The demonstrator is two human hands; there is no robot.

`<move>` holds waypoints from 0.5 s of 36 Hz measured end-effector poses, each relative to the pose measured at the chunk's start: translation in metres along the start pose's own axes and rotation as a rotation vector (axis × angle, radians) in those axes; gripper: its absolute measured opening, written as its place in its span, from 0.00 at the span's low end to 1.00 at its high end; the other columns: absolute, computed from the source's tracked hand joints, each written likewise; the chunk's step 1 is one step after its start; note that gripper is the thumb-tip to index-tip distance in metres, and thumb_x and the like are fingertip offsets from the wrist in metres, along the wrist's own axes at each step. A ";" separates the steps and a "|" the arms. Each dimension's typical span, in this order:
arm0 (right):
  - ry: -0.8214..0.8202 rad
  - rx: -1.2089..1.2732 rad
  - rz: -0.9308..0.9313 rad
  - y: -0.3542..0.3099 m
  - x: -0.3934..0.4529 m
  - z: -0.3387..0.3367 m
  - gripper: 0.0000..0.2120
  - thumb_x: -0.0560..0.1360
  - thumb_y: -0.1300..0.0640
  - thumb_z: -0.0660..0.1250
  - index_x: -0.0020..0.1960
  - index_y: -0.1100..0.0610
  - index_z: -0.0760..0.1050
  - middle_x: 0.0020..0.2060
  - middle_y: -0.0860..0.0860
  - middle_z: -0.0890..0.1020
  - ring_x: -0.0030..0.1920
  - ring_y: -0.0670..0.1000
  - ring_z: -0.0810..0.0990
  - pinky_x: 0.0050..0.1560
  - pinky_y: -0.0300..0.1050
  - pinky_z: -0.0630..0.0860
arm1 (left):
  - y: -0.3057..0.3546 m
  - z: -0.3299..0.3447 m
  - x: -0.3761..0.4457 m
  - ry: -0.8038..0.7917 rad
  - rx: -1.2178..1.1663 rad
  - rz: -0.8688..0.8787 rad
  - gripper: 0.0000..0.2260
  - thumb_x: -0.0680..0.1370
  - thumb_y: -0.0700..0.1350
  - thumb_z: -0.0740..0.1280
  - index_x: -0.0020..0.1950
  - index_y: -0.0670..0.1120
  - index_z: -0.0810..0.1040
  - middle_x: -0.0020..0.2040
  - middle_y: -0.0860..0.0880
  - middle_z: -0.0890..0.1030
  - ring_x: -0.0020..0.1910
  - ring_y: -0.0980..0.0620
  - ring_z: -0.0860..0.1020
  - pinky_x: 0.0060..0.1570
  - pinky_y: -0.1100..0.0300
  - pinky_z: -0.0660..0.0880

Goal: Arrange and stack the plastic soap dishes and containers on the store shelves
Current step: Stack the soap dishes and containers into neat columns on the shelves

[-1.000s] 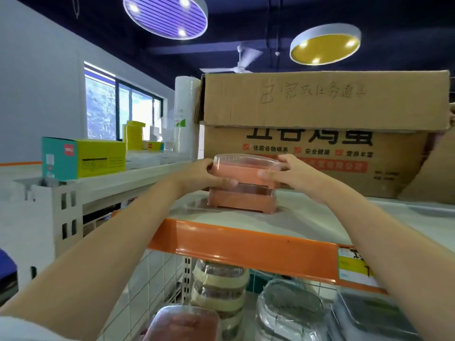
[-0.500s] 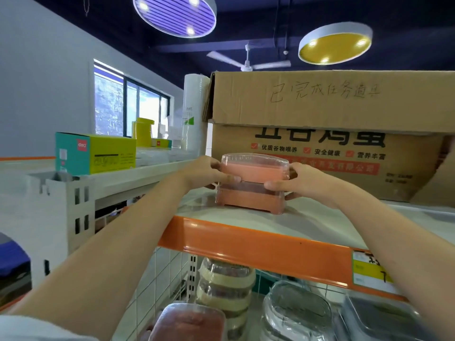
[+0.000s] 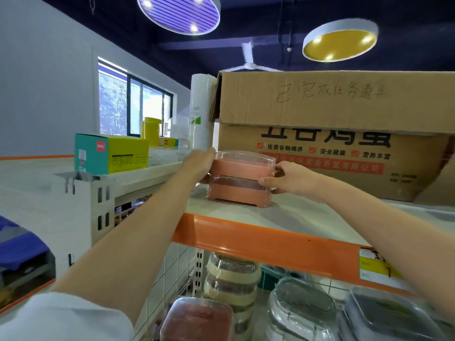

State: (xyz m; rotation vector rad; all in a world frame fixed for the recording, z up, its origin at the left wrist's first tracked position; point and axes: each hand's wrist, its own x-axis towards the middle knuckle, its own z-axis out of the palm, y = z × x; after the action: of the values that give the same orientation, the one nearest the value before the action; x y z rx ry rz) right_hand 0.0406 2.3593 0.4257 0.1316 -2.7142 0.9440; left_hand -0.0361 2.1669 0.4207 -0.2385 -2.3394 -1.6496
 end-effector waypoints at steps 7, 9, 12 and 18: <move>-0.087 -0.066 0.024 -0.012 0.009 -0.002 0.06 0.77 0.55 0.67 0.50 0.57 0.74 0.48 0.51 0.78 0.46 0.48 0.77 0.54 0.42 0.77 | 0.012 -0.009 0.000 0.019 -0.032 -0.040 0.08 0.75 0.44 0.61 0.46 0.39 0.73 0.46 0.38 0.80 0.40 0.40 0.82 0.45 0.47 0.81; -0.046 -0.076 0.012 -0.012 0.013 0.004 0.08 0.76 0.55 0.68 0.51 0.59 0.74 0.49 0.54 0.79 0.49 0.52 0.78 0.56 0.46 0.77 | 0.011 -0.012 0.000 0.068 -0.007 -0.031 0.16 0.70 0.45 0.62 0.53 0.37 0.75 0.48 0.37 0.81 0.44 0.38 0.81 0.46 0.48 0.81; 0.064 -0.121 0.001 -0.007 0.017 0.016 0.18 0.75 0.48 0.68 0.57 0.59 0.71 0.51 0.52 0.77 0.53 0.54 0.79 0.57 0.49 0.75 | 0.003 -0.015 -0.005 0.132 0.129 0.002 0.16 0.76 0.43 0.62 0.59 0.33 0.75 0.47 0.39 0.79 0.45 0.43 0.79 0.38 0.63 0.77; 0.095 -0.101 -0.014 0.004 0.023 0.018 0.22 0.73 0.44 0.69 0.58 0.58 0.72 0.52 0.51 0.78 0.53 0.53 0.79 0.57 0.51 0.75 | -0.007 -0.017 -0.008 0.097 0.187 0.062 0.08 0.71 0.37 0.63 0.46 0.39 0.80 0.47 0.39 0.82 0.47 0.42 0.80 0.52 0.51 0.78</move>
State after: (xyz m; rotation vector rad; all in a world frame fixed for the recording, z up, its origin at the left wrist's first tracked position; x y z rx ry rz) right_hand 0.0144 2.3512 0.4164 0.0834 -2.6635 0.7864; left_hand -0.0289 2.1483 0.4174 -0.1861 -2.3683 -1.3720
